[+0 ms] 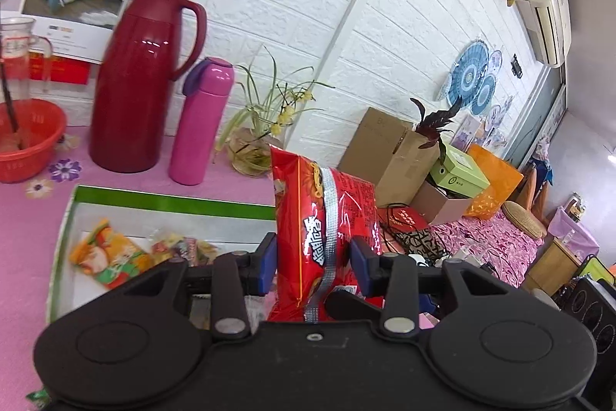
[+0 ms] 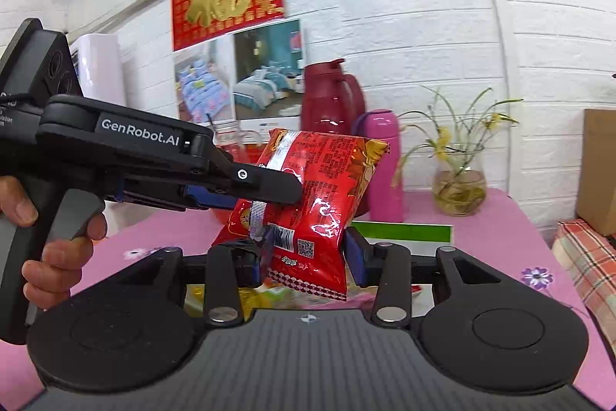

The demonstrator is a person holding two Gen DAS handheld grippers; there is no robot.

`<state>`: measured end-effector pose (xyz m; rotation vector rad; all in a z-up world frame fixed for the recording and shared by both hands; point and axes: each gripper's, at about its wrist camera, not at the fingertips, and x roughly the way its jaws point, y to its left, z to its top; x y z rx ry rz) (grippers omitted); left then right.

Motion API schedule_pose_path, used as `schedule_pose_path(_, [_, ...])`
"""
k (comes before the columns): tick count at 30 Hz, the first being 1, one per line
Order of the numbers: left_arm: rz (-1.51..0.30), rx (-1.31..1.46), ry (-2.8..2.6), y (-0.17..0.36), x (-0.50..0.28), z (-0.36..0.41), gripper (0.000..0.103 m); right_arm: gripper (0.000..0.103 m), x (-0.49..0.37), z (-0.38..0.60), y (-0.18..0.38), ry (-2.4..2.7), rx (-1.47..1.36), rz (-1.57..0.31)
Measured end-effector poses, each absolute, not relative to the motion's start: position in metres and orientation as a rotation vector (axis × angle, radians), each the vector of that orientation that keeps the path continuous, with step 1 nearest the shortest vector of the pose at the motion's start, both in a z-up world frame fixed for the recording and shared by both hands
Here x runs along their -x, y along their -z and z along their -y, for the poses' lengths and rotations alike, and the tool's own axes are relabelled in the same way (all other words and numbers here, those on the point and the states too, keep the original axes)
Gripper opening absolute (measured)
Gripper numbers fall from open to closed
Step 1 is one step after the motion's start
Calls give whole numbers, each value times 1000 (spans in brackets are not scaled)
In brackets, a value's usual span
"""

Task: Organize snacks
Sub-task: 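Grasp the red chip bag with both tools and drop it into the box, then move both tools down to the yellow bread bag beside the box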

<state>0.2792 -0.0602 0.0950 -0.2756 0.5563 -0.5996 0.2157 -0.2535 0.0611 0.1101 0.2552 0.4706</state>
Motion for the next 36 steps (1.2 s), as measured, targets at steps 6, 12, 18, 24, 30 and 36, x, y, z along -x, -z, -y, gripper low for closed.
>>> schedule_pose_path(6, [-614,260,595,-67,-312,77,1,70,-238,263,-35,-406,-105,-273])
schedule_pose_path(12, [-610,145,441,-43,-314,82,103,103,-251,263,-10,-320,-35,-321])
schedule_pose_path(18, [-619,98,399,-44,-303,80,103,103,-238,267,-18,-346,-57,-307])
schedule_pose_path(24, [-603,94,373,-55,-278,79,103,103,-214,260,-33,-373,-22,-279])
schedule_pose_path(30, [-597,71,331,-63,-251,77,103,103,-186,253,-41,-398,19,-260])
schedule_pose_path(36, [-615,48,321,-62,-230,79,103,103,-160,252,-41,-423,60,-253])
